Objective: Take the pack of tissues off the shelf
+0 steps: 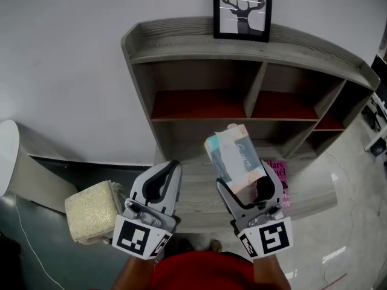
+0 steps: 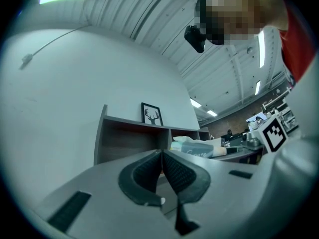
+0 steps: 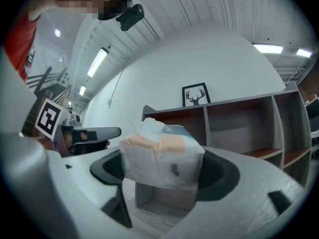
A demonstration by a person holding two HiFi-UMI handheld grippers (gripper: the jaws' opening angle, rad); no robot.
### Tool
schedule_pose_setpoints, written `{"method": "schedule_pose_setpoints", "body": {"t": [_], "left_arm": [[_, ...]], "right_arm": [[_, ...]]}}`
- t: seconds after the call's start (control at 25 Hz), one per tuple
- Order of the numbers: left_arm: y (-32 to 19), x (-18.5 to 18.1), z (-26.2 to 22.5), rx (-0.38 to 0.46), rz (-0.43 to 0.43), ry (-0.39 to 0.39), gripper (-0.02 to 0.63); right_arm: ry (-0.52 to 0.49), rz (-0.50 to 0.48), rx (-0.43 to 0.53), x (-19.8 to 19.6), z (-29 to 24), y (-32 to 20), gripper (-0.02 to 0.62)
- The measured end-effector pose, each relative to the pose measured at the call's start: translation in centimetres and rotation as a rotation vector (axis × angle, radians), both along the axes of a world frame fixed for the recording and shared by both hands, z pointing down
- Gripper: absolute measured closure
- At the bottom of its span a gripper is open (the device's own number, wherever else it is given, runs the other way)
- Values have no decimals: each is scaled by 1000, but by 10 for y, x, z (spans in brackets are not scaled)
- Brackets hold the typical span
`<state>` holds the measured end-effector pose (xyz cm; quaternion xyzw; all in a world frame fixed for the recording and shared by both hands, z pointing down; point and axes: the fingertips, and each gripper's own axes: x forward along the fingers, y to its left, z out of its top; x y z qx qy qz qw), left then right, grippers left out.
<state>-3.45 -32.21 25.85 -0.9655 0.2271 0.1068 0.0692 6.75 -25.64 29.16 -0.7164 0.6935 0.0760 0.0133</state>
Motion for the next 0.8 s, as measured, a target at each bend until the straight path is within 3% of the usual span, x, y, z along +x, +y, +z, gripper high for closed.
{"method": "schedule_pose_setpoints", "body": {"t": [0.8], "left_arm": [[-9, 7, 10, -16, 1, -20, 594]], "right_arm": [[-13, 15, -8, 8, 3, -8, 198]]}}
